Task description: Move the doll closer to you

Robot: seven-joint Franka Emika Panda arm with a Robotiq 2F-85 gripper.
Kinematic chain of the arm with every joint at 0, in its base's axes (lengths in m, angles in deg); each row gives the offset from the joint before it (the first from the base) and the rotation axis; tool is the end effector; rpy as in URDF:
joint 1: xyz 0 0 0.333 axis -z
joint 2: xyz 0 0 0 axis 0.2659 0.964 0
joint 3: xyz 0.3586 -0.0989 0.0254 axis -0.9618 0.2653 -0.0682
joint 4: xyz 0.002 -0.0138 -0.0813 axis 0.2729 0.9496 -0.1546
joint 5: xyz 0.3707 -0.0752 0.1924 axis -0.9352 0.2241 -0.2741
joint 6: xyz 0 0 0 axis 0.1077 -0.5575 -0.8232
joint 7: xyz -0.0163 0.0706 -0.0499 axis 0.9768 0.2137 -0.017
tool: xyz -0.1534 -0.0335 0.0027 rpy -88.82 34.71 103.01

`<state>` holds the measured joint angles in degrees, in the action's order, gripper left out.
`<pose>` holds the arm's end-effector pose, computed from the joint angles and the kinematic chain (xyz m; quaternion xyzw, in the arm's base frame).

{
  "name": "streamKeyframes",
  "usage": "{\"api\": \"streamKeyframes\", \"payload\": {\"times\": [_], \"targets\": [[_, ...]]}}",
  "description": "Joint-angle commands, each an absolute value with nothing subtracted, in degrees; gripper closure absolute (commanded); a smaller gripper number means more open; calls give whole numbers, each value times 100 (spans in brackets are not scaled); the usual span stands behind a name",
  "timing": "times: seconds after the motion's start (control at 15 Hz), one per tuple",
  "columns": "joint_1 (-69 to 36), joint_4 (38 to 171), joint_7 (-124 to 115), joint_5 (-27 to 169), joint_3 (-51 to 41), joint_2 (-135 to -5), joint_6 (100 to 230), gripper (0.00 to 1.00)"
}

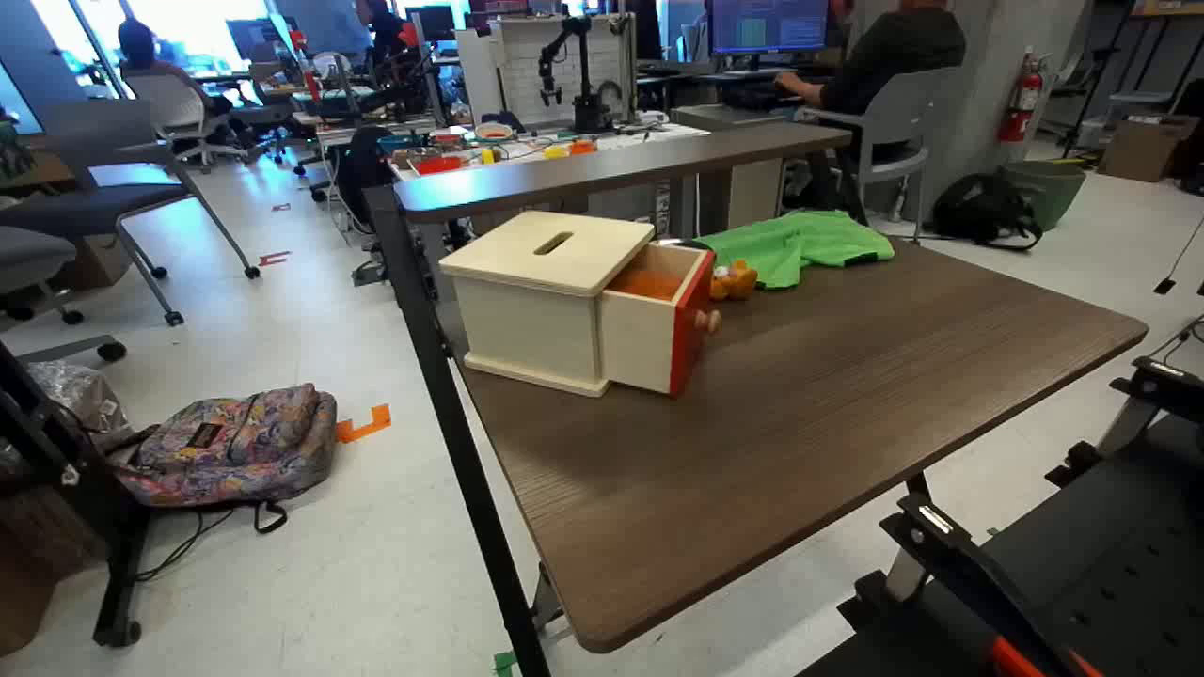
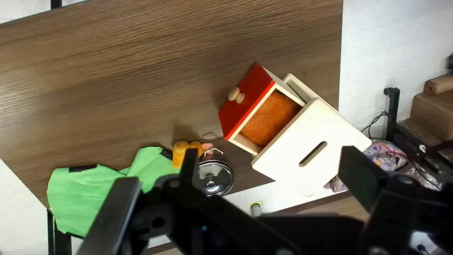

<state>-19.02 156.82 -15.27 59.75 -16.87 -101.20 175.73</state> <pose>0.4729 0.0990 0.3843 -0.9865 0.0868 -0.1241 0.0619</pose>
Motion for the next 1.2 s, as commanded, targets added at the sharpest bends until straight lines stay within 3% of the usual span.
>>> {"api": "streamKeyframes", "payload": {"times": [0.0, 0.4, 1.13], "targets": [[-1936, 15670, -1535, 5991, -1650, -10122, 17561, 0], [-1812, 15495, -1637, 6274, -1682, -9816, 17724, 0], [-1641, 13722, -2293, 7214, -1128, -7418, 17564, 0]]}}
